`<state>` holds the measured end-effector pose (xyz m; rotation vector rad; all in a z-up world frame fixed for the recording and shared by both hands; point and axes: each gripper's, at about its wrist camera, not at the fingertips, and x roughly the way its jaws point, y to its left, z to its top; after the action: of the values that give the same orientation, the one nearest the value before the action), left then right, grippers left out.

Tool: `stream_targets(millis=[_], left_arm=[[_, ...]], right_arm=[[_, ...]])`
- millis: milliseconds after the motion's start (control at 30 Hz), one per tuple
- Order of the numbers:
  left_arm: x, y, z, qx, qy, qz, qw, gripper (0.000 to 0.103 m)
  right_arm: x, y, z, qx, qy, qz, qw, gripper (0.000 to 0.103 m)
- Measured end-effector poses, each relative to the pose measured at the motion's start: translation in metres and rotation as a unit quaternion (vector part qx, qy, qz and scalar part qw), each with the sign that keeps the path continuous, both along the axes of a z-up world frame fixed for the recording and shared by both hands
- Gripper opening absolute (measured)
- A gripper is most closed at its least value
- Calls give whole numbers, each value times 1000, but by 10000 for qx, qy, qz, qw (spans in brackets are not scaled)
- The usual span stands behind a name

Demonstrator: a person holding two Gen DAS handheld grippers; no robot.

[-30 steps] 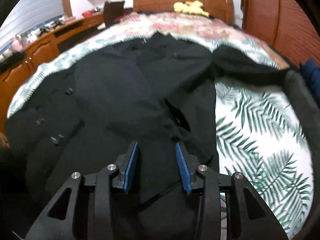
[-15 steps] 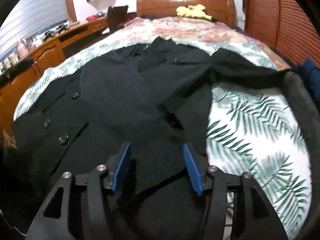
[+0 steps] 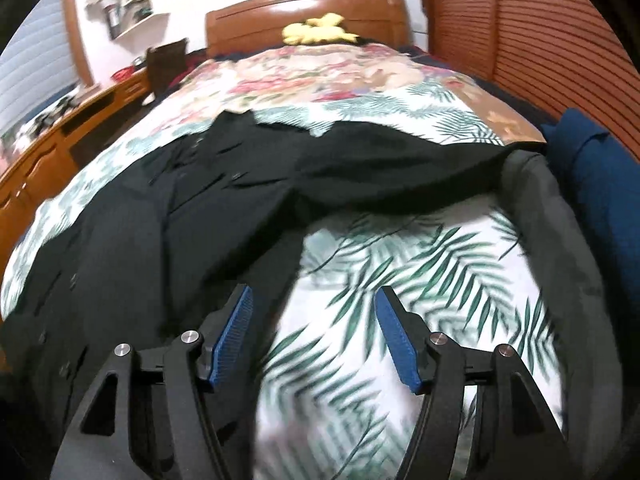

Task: Fold large clothes
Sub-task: 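Move the right gripper to the coat side edge and close on it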

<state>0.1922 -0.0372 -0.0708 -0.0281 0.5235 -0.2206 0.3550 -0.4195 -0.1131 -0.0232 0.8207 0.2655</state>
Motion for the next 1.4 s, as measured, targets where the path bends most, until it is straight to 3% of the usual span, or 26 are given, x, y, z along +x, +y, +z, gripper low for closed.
stream_targets(millis=[367,667,967,1033,1100,1133,1167,1400], left_arm=[[0,-6,-8,69,86,-51,9999,39],[6,-11,-10,70,185,-121,9997,39],[6,-15,-11,108,210,-202,9995,39],[7,-15,-11,110,228,-197,9995,39],[7,-14,-11,111,241,-188,9995,39],[7,-14,-11,112,248,-183,9995,39],[7,-14,-11,112,250,-173,9995,39],[7,-13,-11,97,266,-153,9995,39]], right_arm=[[61,-28,-12,467,52,-730,9962,65],[96,-42,-31,851,387,-1257,9877,66],[114,-44,-38,999,404,-1409,9841,65],[116,-41,-37,913,367,-1399,9853,54],[119,-36,-34,735,315,-1297,9883,20],[120,-33,-33,676,267,-1213,9900,9],[119,-28,-28,550,123,-1094,9924,4],[99,18,24,144,-731,-343,9966,3]])
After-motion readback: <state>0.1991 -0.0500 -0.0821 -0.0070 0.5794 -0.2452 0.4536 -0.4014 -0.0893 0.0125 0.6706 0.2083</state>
